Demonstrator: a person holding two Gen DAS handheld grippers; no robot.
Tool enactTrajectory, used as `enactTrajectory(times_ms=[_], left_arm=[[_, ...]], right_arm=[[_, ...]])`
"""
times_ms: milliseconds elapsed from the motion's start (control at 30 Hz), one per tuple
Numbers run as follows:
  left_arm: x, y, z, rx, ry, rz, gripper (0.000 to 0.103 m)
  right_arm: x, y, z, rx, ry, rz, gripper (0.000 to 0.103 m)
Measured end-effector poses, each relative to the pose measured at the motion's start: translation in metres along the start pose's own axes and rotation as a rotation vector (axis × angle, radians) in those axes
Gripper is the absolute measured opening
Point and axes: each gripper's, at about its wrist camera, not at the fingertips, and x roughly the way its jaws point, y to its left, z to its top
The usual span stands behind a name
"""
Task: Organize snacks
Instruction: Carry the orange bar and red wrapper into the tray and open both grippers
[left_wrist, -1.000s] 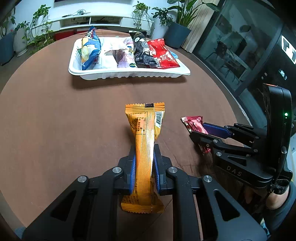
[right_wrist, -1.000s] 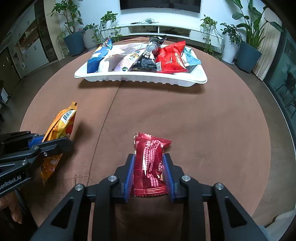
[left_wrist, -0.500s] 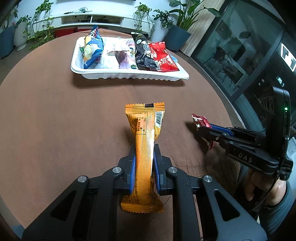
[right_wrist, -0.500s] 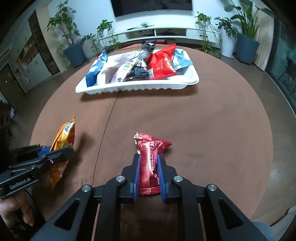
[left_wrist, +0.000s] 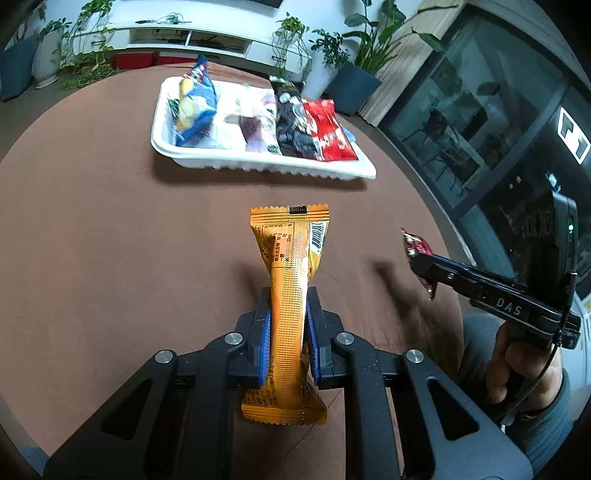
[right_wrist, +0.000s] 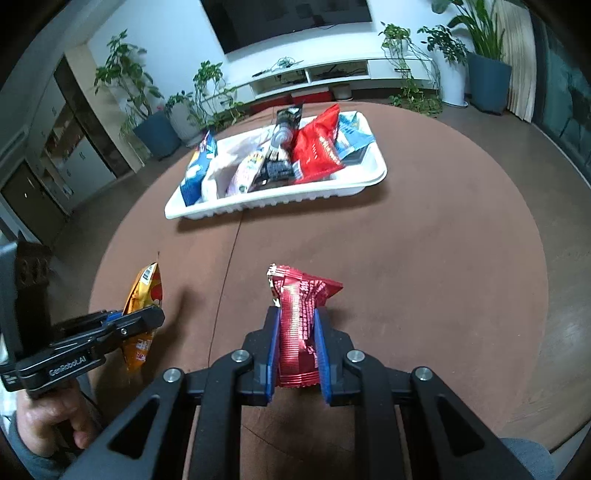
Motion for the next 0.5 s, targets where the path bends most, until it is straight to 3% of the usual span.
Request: enactTrajectory(times_ms=[300, 500], left_arm=[[-0.038, 0.021, 0.055, -0.021, -0.112, 0.017, 0.015], [-0.053, 0.019, 0.121, 0.017, -0.180, 0.039, 0.015]], right_arm=[[-0.037, -0.041, 0.058, 0.092, -0.128, -0.014, 0.020], [-0.059, -0.025, 0.122, 0.041, -0.236, 0.002, 0.020]])
